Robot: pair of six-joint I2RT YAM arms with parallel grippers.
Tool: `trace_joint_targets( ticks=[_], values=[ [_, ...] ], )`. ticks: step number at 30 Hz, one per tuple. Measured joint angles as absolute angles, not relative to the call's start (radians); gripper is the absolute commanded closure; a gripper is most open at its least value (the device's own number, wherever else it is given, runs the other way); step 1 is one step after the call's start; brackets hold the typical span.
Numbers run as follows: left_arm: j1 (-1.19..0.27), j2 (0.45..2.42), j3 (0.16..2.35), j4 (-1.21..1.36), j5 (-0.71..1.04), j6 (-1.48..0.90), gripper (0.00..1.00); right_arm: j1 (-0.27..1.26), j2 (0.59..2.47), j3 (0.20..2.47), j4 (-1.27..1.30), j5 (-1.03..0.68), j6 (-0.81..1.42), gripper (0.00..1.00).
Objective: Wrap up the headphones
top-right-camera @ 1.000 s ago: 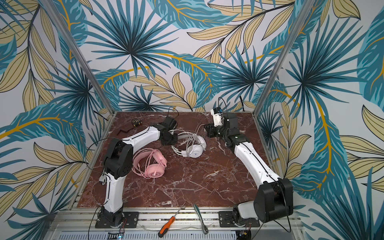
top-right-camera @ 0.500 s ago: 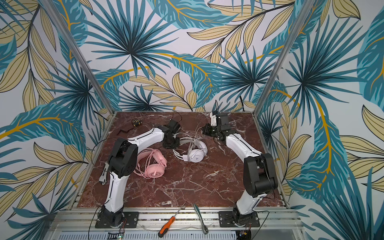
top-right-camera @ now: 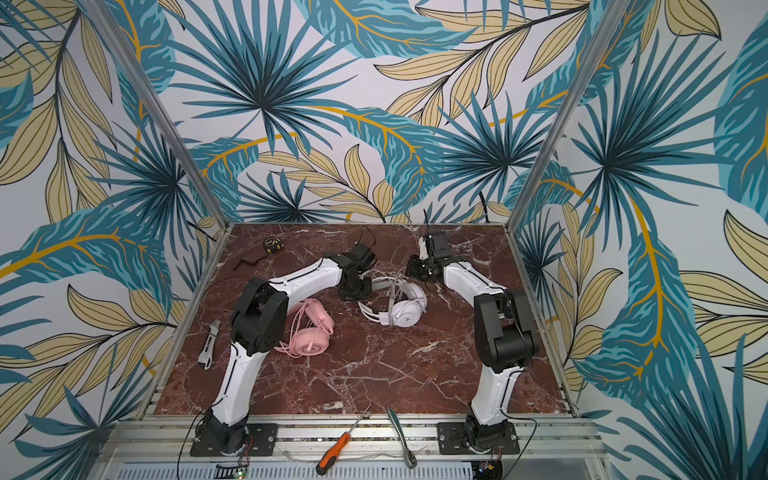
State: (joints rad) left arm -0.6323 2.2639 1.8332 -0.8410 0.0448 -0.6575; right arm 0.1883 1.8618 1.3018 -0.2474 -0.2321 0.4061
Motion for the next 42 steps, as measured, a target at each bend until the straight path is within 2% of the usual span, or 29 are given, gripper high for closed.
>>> trace_joint_targets(
  ticks=[2,4,9,13,14,22,29,32,42],
  values=[
    [-0.642,2.278,1.855,-0.85,0.045,-0.67,0.84,0.187,1.862,1.306,-0.268,-0.202,0.386,0.86],
    [-0.648,2.289,1.866,-0.855,0.053,-0.681,0.68,0.187,1.862,1.313,-0.29,-0.17,0.361,0.84],
    [-0.654,2.297,1.881,-0.859,0.083,-0.701,0.45,0.186,1.862,1.341,-0.352,-0.099,0.305,0.77],
    [-0.656,2.297,1.891,-0.867,0.097,-0.705,0.16,0.184,1.862,1.351,-0.377,-0.072,0.28,0.68],
    [-0.656,2.297,1.896,-0.873,0.097,-0.706,0.02,0.185,1.862,1.351,-0.385,-0.064,0.276,0.66],
    [-0.654,2.32,1.966,-1.032,0.023,-0.633,0.0,0.185,1.861,1.356,-0.427,-0.014,0.237,0.5],
    [-0.654,2.353,2.178,-1.198,-0.093,-0.519,0.01,0.185,1.818,1.359,-0.433,-0.008,0.213,0.42],
    [-0.654,2.358,2.271,-1.247,-0.153,-0.48,0.0,0.185,1.77,1.354,-0.424,-0.015,0.199,0.33],
    [-0.619,2.382,2.397,-1.306,-0.376,-0.371,0.01,0.185,1.641,1.283,-0.39,-0.077,0.163,0.32]
  ],
)
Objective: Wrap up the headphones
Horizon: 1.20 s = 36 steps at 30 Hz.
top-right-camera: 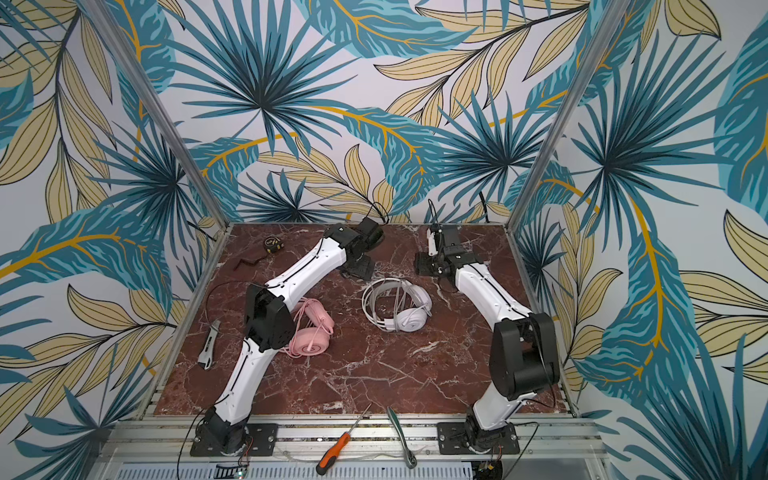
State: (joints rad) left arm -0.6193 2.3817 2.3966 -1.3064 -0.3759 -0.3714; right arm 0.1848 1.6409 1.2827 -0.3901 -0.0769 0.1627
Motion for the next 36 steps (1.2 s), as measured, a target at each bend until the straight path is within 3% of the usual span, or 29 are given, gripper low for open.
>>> trace_joint_targets(
  ticks=[6,14,21,29,36],
  values=[
    [-0.521,2.344,2.345,-1.308,-0.408,-0.353,0.01,0.185,1.571,1.221,-0.355,-0.127,0.144,0.32],
    [-0.32,1.954,1.934,-1.309,-0.299,-0.385,0.01,0.208,1.485,1.18,-0.33,-0.256,0.08,0.32],
    [-0.156,1.698,1.551,-1.279,-0.218,-0.429,0.01,0.377,1.474,1.195,-0.391,-0.305,-0.044,0.33],
    [-0.064,1.654,1.27,-1.172,-0.063,-0.442,0.0,0.573,1.569,1.219,-0.418,-0.297,-0.102,0.37],
    [-0.056,1.694,1.199,-1.07,-0.033,-0.443,0.15,0.694,1.734,1.287,-0.426,-0.242,-0.098,0.41]
  ],
)
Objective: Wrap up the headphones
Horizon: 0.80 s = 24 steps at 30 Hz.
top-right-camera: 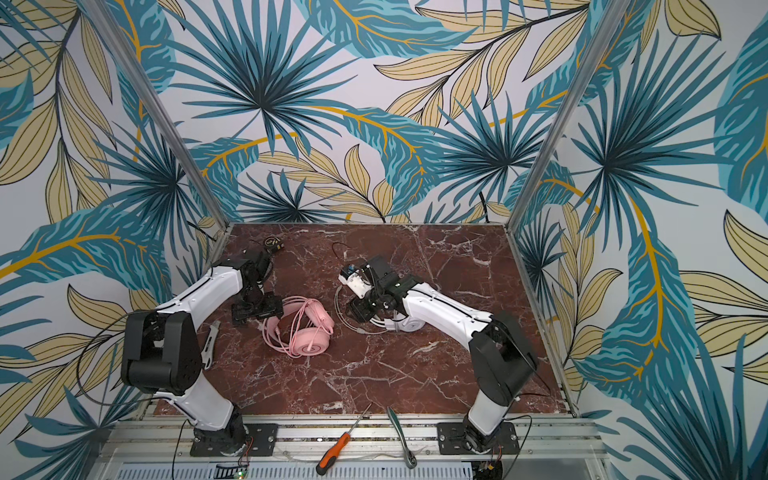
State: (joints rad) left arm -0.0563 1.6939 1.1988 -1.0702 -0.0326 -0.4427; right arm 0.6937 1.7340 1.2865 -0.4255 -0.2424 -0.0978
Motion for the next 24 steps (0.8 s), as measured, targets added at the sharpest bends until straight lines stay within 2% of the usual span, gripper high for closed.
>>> trace_joint_targets(
  ticks=[5,11,13,16,24],
  values=[
    [-0.036,1.753,1.153,-1.014,-0.032,-0.444,0.24,0.735,1.844,1.345,-0.447,-0.174,-0.079,0.43],
    [-0.006,1.798,1.136,-0.961,-0.014,-0.444,0.4,0.747,1.901,1.362,-0.467,-0.125,-0.06,0.46],
    [-0.003,1.806,1.141,-0.957,-0.008,-0.443,0.42,0.752,1.918,1.377,-0.478,-0.11,-0.06,0.47],
    [0.003,1.815,1.152,-0.956,-0.012,-0.439,0.5,0.764,1.946,1.4,-0.49,-0.093,-0.06,0.49],
    [0.066,1.822,1.163,-0.944,-0.053,-0.43,0.53,0.788,2.04,1.478,-0.513,-0.057,-0.056,0.52]
  ],
)
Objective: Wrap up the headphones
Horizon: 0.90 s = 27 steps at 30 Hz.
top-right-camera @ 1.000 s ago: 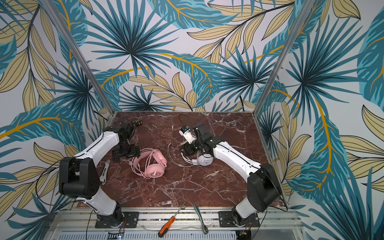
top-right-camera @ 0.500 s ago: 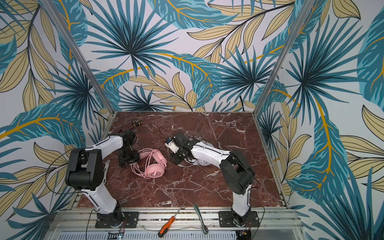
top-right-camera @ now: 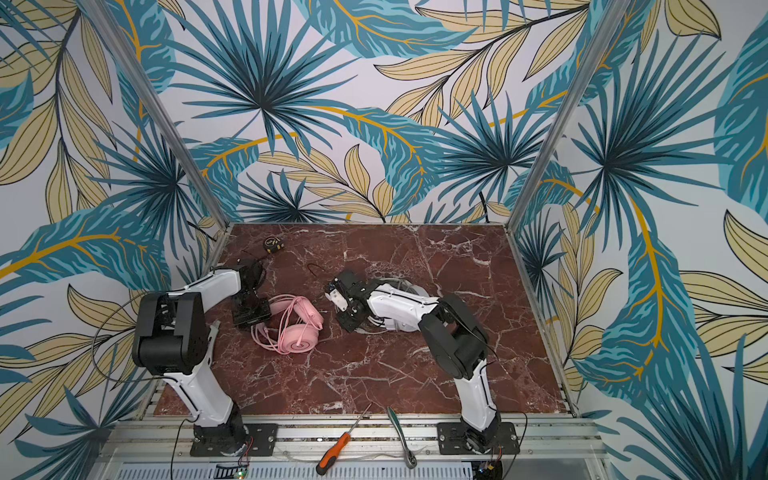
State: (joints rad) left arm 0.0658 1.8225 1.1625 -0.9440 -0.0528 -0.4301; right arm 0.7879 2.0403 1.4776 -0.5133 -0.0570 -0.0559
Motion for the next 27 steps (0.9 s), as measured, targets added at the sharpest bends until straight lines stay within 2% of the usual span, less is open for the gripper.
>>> trace_joint_targets(
  ticks=[4,15,21,27],
  values=[
    [0.104,1.821,1.163,-0.939,-0.071,-0.419,0.53,0.793,2.102,1.545,-0.522,-0.029,-0.043,0.54],
    [0.128,1.82,1.163,-0.934,-0.097,-0.404,0.53,0.801,2.199,1.654,-0.562,0.056,-0.023,0.7],
    [0.128,1.821,1.163,-0.933,-0.097,-0.397,0.53,0.834,2.214,1.674,-0.561,0.057,-0.024,0.99],
    [0.126,1.82,1.163,-0.933,-0.095,-0.396,0.53,0.838,2.188,1.626,-0.51,0.062,0.023,1.0]
  ],
)
